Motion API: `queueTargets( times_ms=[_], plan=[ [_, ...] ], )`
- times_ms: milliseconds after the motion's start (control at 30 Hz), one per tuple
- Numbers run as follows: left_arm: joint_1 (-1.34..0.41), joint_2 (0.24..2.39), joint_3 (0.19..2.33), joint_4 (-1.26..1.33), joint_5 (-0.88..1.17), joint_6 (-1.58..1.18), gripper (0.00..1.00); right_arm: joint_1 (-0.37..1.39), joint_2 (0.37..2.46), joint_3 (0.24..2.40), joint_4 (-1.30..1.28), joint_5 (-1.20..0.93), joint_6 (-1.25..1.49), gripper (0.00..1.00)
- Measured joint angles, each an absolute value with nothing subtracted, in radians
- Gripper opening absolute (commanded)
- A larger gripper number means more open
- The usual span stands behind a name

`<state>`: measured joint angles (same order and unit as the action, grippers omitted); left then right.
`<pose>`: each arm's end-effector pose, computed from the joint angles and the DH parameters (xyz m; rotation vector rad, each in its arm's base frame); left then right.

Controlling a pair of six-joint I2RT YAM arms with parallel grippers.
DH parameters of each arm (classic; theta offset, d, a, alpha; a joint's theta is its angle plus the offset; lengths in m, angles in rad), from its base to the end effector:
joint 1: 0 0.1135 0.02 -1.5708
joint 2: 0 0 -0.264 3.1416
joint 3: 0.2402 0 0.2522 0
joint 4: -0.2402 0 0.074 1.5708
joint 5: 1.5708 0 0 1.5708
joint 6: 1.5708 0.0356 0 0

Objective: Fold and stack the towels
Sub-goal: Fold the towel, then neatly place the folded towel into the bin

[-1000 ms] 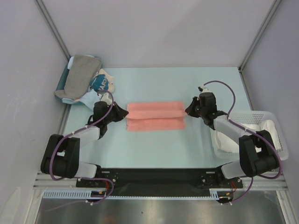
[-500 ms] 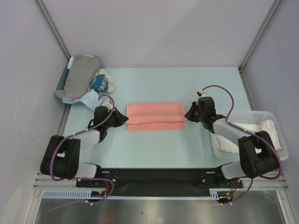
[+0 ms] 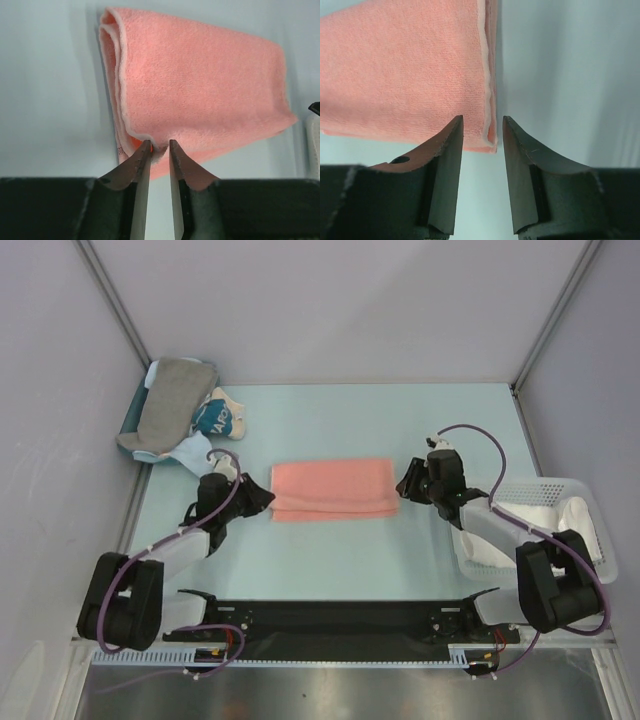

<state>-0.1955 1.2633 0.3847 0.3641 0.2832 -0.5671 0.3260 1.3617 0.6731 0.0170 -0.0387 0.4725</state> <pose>0.2304 -0.0558 0.1616 -0.2210 2.1416 -0.7497 0.2631 0.0904 0.1942 0.1459 2.2802 0.4693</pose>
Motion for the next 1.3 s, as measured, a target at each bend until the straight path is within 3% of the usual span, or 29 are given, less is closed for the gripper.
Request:
queueTargets(
  times_ms=[333,567,767,967,1300],
  plan=[
    [-0.219,1.142,0.416,0.257,0.235,-0.556,0.23,0.345,1.367,0.706,-0.035,-0.022,0.471,0.42],
    [-0.326,1.332,0.525,0.240,0.184,-0.550,0.19,0.356,1.555,0.846,-0.065,-0.006,0.447,0.65],
    [-0.349,1.439,0.528,0.228,0.150,-0.550,0.15,0.356,1.666,0.904,-0.074,-0.015,0.416,0.72],
    [-0.355,1.459,0.527,0.231,0.137,-0.551,0.15,0.362,1.710,0.922,-0.077,-0.019,0.406,0.66],
    [-0.361,1.457,0.527,0.234,0.134,-0.551,0.12,0.424,1.759,0.951,-0.038,0.017,0.418,0.45]
  ],
)
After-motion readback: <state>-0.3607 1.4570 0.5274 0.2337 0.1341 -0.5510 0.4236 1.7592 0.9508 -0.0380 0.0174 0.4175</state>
